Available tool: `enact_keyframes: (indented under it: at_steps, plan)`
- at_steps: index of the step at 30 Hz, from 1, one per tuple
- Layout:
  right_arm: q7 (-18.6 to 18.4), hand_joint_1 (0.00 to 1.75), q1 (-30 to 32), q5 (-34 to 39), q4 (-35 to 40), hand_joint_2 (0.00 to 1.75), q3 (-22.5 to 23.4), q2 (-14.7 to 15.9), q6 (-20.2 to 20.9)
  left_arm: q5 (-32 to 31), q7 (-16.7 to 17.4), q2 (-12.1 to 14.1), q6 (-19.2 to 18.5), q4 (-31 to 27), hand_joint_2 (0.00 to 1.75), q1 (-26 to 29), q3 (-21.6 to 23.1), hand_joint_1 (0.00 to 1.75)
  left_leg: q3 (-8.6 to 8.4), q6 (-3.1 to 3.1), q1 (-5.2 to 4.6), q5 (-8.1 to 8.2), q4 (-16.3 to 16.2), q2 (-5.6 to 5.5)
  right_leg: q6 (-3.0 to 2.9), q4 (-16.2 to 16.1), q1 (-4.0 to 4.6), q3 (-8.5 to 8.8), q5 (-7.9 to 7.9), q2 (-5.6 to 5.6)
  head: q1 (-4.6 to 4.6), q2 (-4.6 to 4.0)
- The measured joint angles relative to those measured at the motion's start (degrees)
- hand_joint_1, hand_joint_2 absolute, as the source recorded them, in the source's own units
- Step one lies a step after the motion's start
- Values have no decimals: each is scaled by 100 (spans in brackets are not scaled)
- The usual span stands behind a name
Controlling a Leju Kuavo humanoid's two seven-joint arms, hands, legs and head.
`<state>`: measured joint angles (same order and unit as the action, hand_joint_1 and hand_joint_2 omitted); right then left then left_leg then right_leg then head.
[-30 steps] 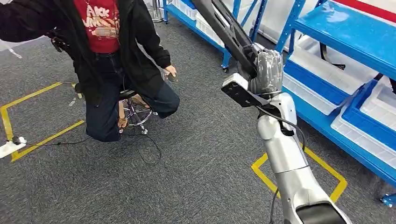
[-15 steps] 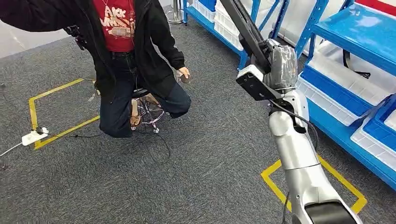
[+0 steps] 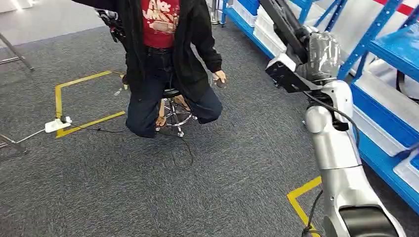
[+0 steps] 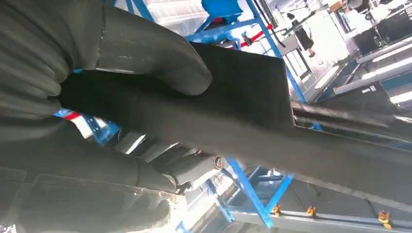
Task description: Take the parts from the cabinet and place them on the table.
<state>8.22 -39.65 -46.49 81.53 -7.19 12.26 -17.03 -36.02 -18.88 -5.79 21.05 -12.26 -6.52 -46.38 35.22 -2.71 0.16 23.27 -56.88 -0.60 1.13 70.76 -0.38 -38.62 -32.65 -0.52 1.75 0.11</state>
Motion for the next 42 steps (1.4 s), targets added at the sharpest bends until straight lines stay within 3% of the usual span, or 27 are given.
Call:
enact_keyframes:
  at_steps: [2, 3, 5, 6, 7, 8, 11, 12, 13, 14, 16, 17, 18, 20, 21, 22, 26, 27, 29, 31, 33, 35, 36, 37, 38, 40, 42]
  plan:
    - [-46, 175, -172, -50, -44, 175, -15, 78, 129, -13, 20, -5, -20, 0, 175, 1, 0, 0, 4, 3, 3, -2, -5, -116, 55, 561, -30, -297, -122, 23, -4, 0]
    - [-108, 175, -325, -77, -90, 175, -37, 85, 202, -18, 26, -7, -22, 0, 175, 3, 0, 0, 3, 12, 12, -4, -15, -167, 118, 412, -61, -250, -25, 23, 0, 0]
    - [-340, 175, -847, -204, -252, 175, -105, 85, 357, -28, 28, -9, -20, 0, 175, -13, -2, 0, 14, 59, 48, 11, -73, -272, 310, -544, -160, 190, 423, 69, 2, 0]
    - [-465, 175, -1146, -260, -362, 175, -159, 85, 433, -31, 28, -4, -22, 0, 175, -23, -6, 0, 49, 109, 53, 37, -129, -312, 395, -1031, -239, 420, 612, 192, -2, 0]
    - [-536, 175, -1441, -287, -464, 175, -190, 83, 479, -31, 28, 45, -18, -7, 175, -33, -22, 0, 114, 174, 4, 61, -192, -359, 415, -1104, -233, 492, 554, 379, -2, 0]
    - [-641, 175, -1751, -343, -594, 175, -264, 68, 599, -29, 26, 48, -13, -7, 175, -38, -39, 0, 150, 203, 25, 47, -211, -386, 310, -1120, -208, 438, 579, 301, -6, 0]
    - [-903, 175, -2624, -398, -992, 175, -476, -74, 887, 28, 26, 50, 2, -4, 175, -1, -94, 0, 227, 260, 60, -14, -186, -482, 210, -1078, -187, 393, 619, 196, -24, 0]
    - [-927, 175, -2897, -380, -1091, 175, -531, -138, 962, 55, 26, 41, 4, -2, 175, 4, -120, 0, 248, 275, 69, 43, -245, -341, 152, -1086, -190, 397, 632, 151, -28, 0]
    - [-942, 175, -3155, -345, -1181, 175, -588, -204, 1001, 59, 22, 35, 9, -2, 175, 0, -142, 0, 358, 285, 44, 206, -482, -120, 112, -1086, -174, 395, 632, 118, -48, 0]
    - [-942, 175, -3382, -317, -1287, 175, -636, -264, 1016, 66, 20, 35, 13, -2, 175, -4, -164, 0, 546, 286, 46, 421, -885, -33, 72, -1086, -137, 395, 629, 87, -50, 0]
    - [-923, 175, -3691, -267, -1476, 175, -730, -368, 1012, 79, 15, 15, 22, -2, 175, -3, -201, 0, 1018, 242, 40, 813, -1870, 9, 36, -1086, -62, 399, 607, -2, -50, 0]
    - [-894, 175, -3744, -249, -1552, 175, -776, -424, 973, 105, 13, 2, 31, -2, 175, 3, -212, 0, 1151, 215, 23, 848, -2116, 9, 12, -1086, -26, 405, 601, -51, -50, 0]
    - [-870, 175, -3754, -247, -1611, 175, -813, -477, 944, 133, 11, -5, 46, 0, 175, 12, -232, 0, 1129, 186, 2, 765, -2057, 9, -18, -1086, 3, 413, 594, -82, -48, 0]
    - [-840, 175, -3747, -249, -1733, 175, -896, -605, 864, 144, 9, -13, 63, 0, 175, 26, -284, 0, 713, 88, -70, 349, -1265, 39, -40, -1086, 31, 435, 580, -150, -48, 0]
    - [-829, 175, -3747, -258, -1782, 175, -927, -647, 804, 142, 9, -13, 68, 0, 175, 25, -300, 0, 402, 16, -128, 141, -711, 148, -45, -1088, 38, 448, 576, -185, -50, 0]
    - [-824, 175, -3732, -267, -1828, 175, -951, -687, 726, 131, 9, -4, 66, -2, 175, 21, -312, 0, 185, -71, -240, 131, -308, 447, -47, -1088, 58, 453, 568, -232, -48, 0]
    - [-822, 175, -3472, -326, -1886, 175, -1025, -737, 512, -5, 59, -20, 53, -2, 175, 27, -317, 0, 158, -93, -247, 90, -217, 275, -26, -1155, 107, 500, 559, -403, -50, 0]
    - [-829, 175, -3358, -343, -1836, 175, -1034, -750, 505, -32, 79, -33, 42, 0, 175, 33, -317, 0, 73, -106, -153, 15, -98, 233, -15, -1127, 144, 480, 525, -370, -41, 0]
    - [-820, 175, -3141, -348, -1786, 175, -1051, -737, 444, -66, 92, -55, 31, 0, 175, 23, -317, 0, 39, -139, -142, -29, -39, 155, -10, -642, 81, 267, 288, -56, -41, 0]
    - [-807, 175, -2886, -339, -1694, 175, -1056, -730, 383, -66, 133, -72, 20, 0, 175, 17, -319, 0, 44, -138, -122, -31, -40, 35, 5, 219, 30, -137, -32, 15, -37, 0]
    - [-791, 175, -2628, -324, -1617, 175, -1069, -748, 352, -63, 151, -88, 20, 0, 175, 27, -328, 0, 43, -123, -95, -34, -46, -85, 97, 522, -20, -313, -64, 19, -37, 0]
    - [-776, 175, -2458, -335, -1539, 175, -1093, -798, 335, -59, 164, -94, 20, 0, 175, 33, -337, 0, 43, -68, -48, -29, -70, -211, 281, -268, -92, 34, 314, 28, -37, 0]
    - [-776, 175, -2426, -346, -1504, 175, -1102, -816, 322, -57, 166, -94, 20, 0, 175, 33, -339, 0, 48, -27, -19, -8, -109, -268, 371, -827, -149, 298, 542, 81, -37, 0]
    - [-772, 175, -2398, -350, -1484, 175, -1113, -835, 297, -59, 166, -88, 20, 0, 175, 34, -339, 0, 75, 29, 0, 21, -157, -307, 405, -1169, -203, 441, 596, 223, -37, 0]
    - [-759, 175, -2394, -352, -1471, 175, -1128, -865, 271, -57, 168, -70, 22, 0, 175, 28, -343, 0, 124, 78, -21, 25, -188, -368, 347, -1187, -128, 515, 605, 243, -30, 0]
    - [-763, 175, -2355, -352, -1434, 175, -1145, -905, 263, -57, 173, -72, 24, 0, 175, 50, -350, 0, 146, 143, 4, -12, -162, -412, 231, -1167, -95, 468, 624, 177, -57, 0]
    - [-765, 175, -2350, -354, -1421, 175, -1163, -949, 263, -57, 177, -66, 26, 2, 175, 78, -365, 0, 181, 203, 30, -8, -167, -468, 129, -1200, -143, 476, 652, 108, -48, 0]
